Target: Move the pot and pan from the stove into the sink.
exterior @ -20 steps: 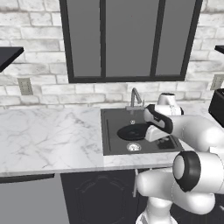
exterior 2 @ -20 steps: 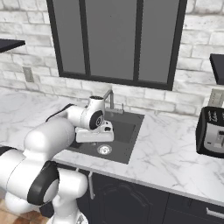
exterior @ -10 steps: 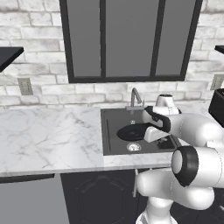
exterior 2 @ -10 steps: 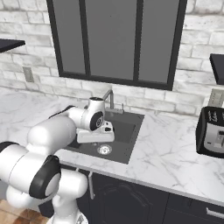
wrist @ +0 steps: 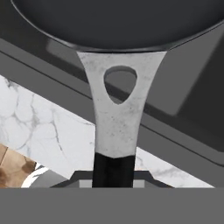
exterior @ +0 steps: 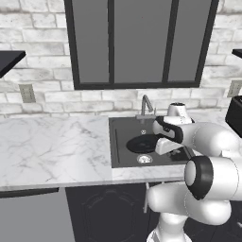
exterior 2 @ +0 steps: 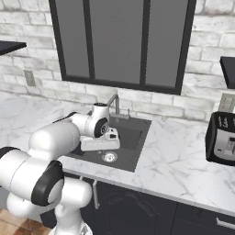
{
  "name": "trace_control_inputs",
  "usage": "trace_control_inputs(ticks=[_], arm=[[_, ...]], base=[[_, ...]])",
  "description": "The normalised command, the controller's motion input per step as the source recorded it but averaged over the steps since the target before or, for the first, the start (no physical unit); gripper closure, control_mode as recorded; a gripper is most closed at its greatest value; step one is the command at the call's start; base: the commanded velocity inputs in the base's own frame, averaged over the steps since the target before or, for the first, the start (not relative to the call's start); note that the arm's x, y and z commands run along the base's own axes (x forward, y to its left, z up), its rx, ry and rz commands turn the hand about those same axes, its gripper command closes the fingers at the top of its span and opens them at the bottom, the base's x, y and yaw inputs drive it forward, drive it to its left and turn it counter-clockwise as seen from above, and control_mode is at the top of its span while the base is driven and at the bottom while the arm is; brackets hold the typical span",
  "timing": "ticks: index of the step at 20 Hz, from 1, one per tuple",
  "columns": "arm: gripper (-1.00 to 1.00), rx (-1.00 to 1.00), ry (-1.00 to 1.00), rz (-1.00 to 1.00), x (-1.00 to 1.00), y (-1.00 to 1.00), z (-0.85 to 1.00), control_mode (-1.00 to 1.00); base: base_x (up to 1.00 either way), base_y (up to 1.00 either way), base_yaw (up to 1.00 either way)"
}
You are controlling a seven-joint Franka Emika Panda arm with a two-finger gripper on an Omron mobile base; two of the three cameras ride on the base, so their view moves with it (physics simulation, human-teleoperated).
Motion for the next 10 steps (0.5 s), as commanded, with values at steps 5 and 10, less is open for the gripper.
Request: trace_control_inputs(ticks=[5,10], arm=[[-1.00,0.00,0.00,0.00,0.00,-0.02,0.00,-1.00],[-1.00,0.04,-0.01,0.00,-0.02,-0.07,0.14,-1.00]], base=[[0.00,0.00,0.00],[0.00,0.00,0.00]])
